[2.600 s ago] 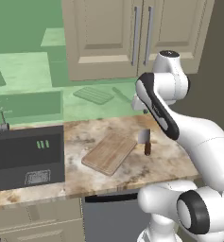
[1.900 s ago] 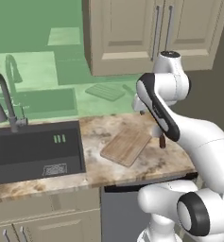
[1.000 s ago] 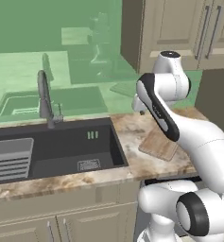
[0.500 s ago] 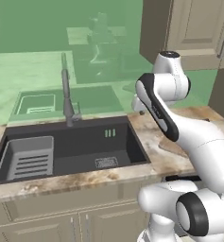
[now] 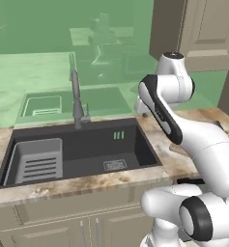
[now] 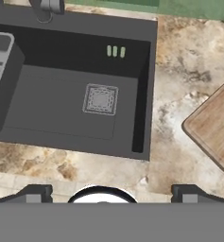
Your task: Move the cutting board and knife to the sink. Then move spray from the cabinet to the counter.
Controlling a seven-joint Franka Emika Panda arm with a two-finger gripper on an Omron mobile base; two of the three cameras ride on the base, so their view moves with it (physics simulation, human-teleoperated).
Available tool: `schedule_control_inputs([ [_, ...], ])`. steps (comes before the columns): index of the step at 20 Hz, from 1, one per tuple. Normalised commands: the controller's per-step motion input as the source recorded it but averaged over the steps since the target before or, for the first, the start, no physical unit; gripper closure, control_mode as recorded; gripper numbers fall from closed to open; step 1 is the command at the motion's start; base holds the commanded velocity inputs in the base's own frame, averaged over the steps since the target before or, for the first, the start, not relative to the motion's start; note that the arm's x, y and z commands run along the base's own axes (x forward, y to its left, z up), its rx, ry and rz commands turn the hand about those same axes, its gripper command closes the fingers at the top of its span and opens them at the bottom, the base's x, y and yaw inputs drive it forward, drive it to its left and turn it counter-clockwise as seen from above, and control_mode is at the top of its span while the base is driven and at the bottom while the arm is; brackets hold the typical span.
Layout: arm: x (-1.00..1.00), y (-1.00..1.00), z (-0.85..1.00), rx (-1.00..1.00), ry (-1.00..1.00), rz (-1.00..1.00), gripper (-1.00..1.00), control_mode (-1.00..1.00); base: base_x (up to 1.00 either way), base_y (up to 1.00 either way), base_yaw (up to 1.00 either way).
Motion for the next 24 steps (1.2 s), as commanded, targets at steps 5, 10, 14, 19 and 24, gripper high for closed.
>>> schedule_control_inputs([
  [5, 0.0, 0.0, 0.0, 0.0, 0.0, 0.0, -1.0, 1.0, 0.3, 0.28, -0.03],
  [10, 0.0, 0.0, 0.0, 0.0, 0.0, 0.0, -1.0, 1.0, 0.6, 0.24, -0.04],
  [14, 0.0, 0.0, 0.0, 0.0, 0.0, 0.0, -1.0, 1.0, 0.81, 0.09, -0.01],
  [19, 0.0, 0.0, 0.0, 0.0, 0.0, 0.0, -1.0, 1.0, 0.6, 0.02, 0.0],
  [24, 0.02, -0.07, -0.13, 0.0, 0.0, 0.0, -1.0, -1.0, 0.0, 0.0, 0.0],
])
